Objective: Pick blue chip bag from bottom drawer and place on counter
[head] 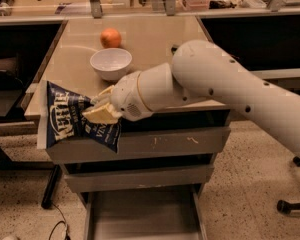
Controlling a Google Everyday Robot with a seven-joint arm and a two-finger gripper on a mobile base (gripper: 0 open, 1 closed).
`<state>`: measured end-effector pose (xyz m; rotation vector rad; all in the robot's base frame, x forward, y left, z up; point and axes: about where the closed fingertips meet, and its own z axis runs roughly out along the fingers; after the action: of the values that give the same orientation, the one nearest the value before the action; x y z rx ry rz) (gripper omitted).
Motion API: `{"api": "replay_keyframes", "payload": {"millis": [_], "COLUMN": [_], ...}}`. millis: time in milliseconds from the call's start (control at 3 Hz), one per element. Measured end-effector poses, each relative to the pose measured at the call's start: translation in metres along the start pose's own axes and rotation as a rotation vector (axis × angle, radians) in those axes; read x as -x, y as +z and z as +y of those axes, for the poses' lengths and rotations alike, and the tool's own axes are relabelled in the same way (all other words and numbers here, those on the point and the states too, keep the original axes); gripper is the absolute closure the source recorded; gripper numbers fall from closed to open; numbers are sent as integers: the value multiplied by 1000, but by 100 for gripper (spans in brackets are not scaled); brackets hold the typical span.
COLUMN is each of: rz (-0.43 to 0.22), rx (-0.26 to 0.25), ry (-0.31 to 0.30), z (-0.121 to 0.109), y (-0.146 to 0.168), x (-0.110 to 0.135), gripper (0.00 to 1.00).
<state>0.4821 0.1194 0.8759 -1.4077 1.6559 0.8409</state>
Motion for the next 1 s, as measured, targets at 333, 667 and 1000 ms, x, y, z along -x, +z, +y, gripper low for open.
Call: {"api": "replay_keyframes", "payload": {"millis": [333, 667, 1000], "rz": [20, 38, 55], "rx": [-2, 9, 28], "ry": [-57, -69, -45], "z": [-20, -44, -72], "y": [-3, 5, 21], "x": [36, 51, 53], "gripper": [100, 100, 100]}}
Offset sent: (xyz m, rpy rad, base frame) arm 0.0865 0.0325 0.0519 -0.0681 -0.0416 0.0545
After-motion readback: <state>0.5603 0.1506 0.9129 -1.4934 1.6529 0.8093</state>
